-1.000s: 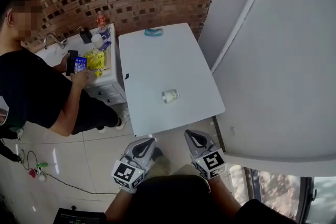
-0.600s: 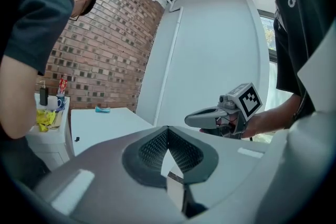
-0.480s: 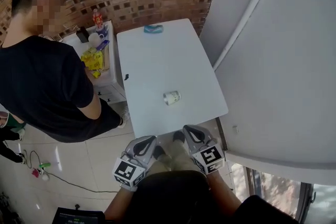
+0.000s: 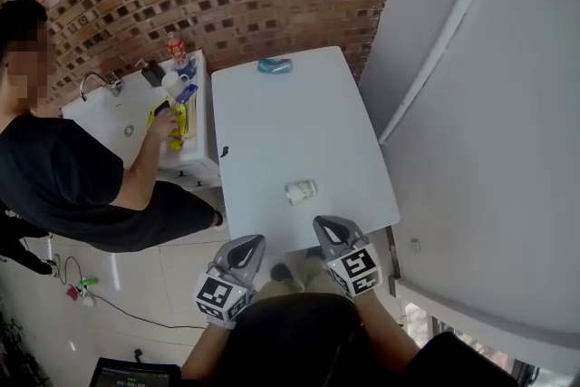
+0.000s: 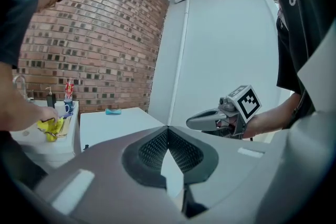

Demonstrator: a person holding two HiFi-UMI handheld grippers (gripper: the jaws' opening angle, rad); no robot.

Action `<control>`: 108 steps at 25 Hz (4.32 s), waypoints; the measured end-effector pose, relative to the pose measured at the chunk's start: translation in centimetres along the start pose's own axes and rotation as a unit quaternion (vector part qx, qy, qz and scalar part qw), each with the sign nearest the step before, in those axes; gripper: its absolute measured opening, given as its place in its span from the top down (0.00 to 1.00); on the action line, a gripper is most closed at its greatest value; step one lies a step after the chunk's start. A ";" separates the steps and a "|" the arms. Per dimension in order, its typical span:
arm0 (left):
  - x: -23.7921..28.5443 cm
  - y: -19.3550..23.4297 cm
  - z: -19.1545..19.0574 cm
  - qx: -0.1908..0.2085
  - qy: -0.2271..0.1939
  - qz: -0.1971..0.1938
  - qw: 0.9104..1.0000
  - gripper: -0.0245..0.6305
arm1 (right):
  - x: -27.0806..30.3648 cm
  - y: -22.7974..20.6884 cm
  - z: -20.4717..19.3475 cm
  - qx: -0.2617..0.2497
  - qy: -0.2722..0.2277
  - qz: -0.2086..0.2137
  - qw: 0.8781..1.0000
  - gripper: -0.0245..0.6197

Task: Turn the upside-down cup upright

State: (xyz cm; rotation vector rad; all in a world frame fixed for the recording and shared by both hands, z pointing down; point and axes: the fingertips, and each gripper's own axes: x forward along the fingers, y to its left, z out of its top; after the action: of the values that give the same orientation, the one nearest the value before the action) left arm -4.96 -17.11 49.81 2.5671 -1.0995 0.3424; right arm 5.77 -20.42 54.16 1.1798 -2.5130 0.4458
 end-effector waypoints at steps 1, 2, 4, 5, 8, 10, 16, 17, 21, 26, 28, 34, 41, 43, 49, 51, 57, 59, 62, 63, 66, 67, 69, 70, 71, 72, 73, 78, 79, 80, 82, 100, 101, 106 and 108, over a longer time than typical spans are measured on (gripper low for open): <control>0.4 0.1 0.0 -0.001 0.003 0.003 1.000 0.94 | 0.3 -0.6 0.0 0.002 0.003 0.002 1.000 0.97; 0.7 0.2 -0.1 -0.001 0.005 0.007 1.000 0.94 | 0.6 -1.2 -0.2 0.004 0.006 0.004 1.000 0.97; 1.1 0.5 -0.1 -0.003 0.006 0.016 1.000 0.94 | 1.3 -2.0 -0.6 0.006 0.015 0.008 1.000 0.97; 1.3 0.7 0.0 -0.004 0.006 0.021 1.000 0.94 | 1.6 -2.4 -0.9 0.007 0.020 0.009 1.000 0.96; 1.7 1.4 0.3 -0.010 0.004 0.032 0.999 0.94 | 2.7 -3.2 -1.9 0.001 0.042 0.000 0.999 0.95; 1.9 2.1 0.1 -0.015 0.004 0.036 0.999 0.94 | 3.7 -3.4 -2.7 0.000 0.058 -0.007 0.998 0.95; 2.2 3.6 -0.3 -0.018 0.005 0.028 0.999 0.94 | 7.8 -2.9 -5.9 0.002 0.119 -0.014 0.993 0.91; 2.1 3.9 -0.4 -0.017 0.006 0.024 1.000 0.94 | 8.5 -2.7 -6.4 -0.005 0.130 -0.018 0.991 0.90; 1.4 5.3 -0.5 -0.018 0.010 0.012 1.000 0.94 | 11.7 -2.3 -7.9 -0.040 0.165 -0.049 0.984 0.88; 0.0 7.6 -1.0 -0.020 0.016 0.002 1.000 0.94 | 15.8 -2.5 -11.0 -0.076 0.222 -0.092 0.968 0.84; -0.5 8.5 -1.3 -0.021 0.018 -0.001 1.000 0.94 | 16.9 -2.5 -11.9 -0.085 0.239 -0.104 0.962 0.83; -1.7 10.8 -1.9 -0.025 0.024 -0.011 0.999 0.94 | 19.1 -2.6 -13.2 -0.098 0.274 -0.130 0.948 0.82; -2.3 12.5 -2.6 -0.033 0.030 -0.020 0.999 0.94 | 20.0 -3.1 -13.6 -0.099 0.289 -0.154 0.940 0.82; -2.3 12.9 -2.5 -0.035 0.030 -0.023 0.999 0.94 | 20.1 -3.1 -13.8 -0.098 0.295 -0.158 0.937 0.82; -2.2 13.9 -2.2 -0.032 0.028 -0.028 0.999 0.94 | 19.9 -3.3 -14.0 -0.096 0.299 -0.173 0.933 0.83; -2.4 14.1 -2.1 -0.032 0.027 -0.028 0.999 0.94 | 19.8 -3.4 -14.0 -0.095 0.300 -0.176 0.933 0.83; -2.8 14.5 -2.3 -0.033 0.027 -0.027 0.999 0.94 | 19.5 -3.6 -14.1 -0.100 0.303 -0.185 0.930 0.88; -2.9 14.4 -2.3 -0.033 0.027 -0.027 0.999 0.94 | 19.4 -3.7 -14.1 -0.102 0.304 -0.186 0.929 0.88; -3.0 14.2 -2.3 -0.032 0.024 -0.028 0.999 0.94 | 19.3 -3.8 -14.0 -0.103 0.306 -0.189 0.928 0.91; -3.0 14.2 -2.2 -0.031 0.023 -0.028 0.999 0.94 | 19.3 -3.8 -14.0 -0.102 0.306 -0.190 0.927 0.91; -3.2 14.2 -2.2 -0.031 0.021 -0.026 0.999 0.94 | 19.0 -3.9 -14.0 -0.101 0.306 -0.191 0.927 0.91; -3.2 14.1 -2.1 -0.031 0.020 -0.025 0.999 0.94 | 18.9 -3.9 -13.8 -0.102 0.306 -0.192 0.927 0.91; -3.3 14.0 -2.0 -0.031 0.018 -0.022 0.999 0.94 | 18.5 -4.0 -13.6 -0.102 0.305 -0.192 0.927 0.92; -3.4 13.9 -1.9 -0.032 0.017 -0.021 0.999 0.94 | 18.4 -4.1 -13.5 -0.102 0.304 -0.192 0.927 0.92; -3.3 13.7 -1.9 -0.032 0.016 -0.020 0.999 0.94 | 18.2 -4.2 -13.4 -0.102 0.303 -0.192 0.928 0.92; -3.3 13.5 -1.9 -0.032 0.015 -0.020 0.999 0.94 | 18.1 -4.4 -13.4 -0.103 0.303 -0.193 0.928 0.92; -3.2 13.4 -2.0 -0.031 0.013 -0.019 0.999 0.94 | 17.9 -4.5 -13.4 -0.103 0.302 -0.193 0.928 0.93; -3.0 11.9 -2.0 -0.032 0.012 -0.021 0.999 0.94 | 17.1 -5.2 -13.2 -0.103 0.297 -0.194 0.929 0.93; -2.8 11.6 -1.9 -0.032 0.012 -0.022 0.999 0.94 | 16.9 -5.4 -13.1 -0.102 0.296 -0.194 0.930 0.93; -2.7 11.3 -1.9 -0.032 0.011 -0.022 0.999 0.94 | 16.7 -5.6 -13.1 -0.101 0.294 -0.194 0.930 0.94; -2.4 10.8 -1.9 -0.028 0.008 -0.021 0.999 0.94 | 16.2 -6.0 -12.9 -0.097 0.291 -0.194 0.932 0.94; 1.4 6.5 -0.6 -0.014 0.006 -0.019 1.000 0.94 | 12.6 -10.0 -10.6 0.020 0.228 -0.178 0.957 0.96; 1.6 6.2 -0.5 -0.016 0.006 -0.019 1.000 0.94 | 12.5 -9.9 -10.5 0.034 0.221 -0.169 0.960 0.96; 2.3 5.7 -0.7 -0.013 0.013 -0.007 1.000 0.94 | 12.9 -9.4 -10.7 0.097 0.194 -0.114 0.969 0.96; 2.5 5.6 -0.8 -0.010 0.013 -0.002 1.000 0.94 | 13.2 -9.2 -11.3 0.144 0.184 -0.091 0.968 0.96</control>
State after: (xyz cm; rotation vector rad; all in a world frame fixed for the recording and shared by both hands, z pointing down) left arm -7.48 -22.10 52.49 2.5412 -1.0824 0.3605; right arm 6.81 -30.30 71.07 1.2789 -2.0511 0.9133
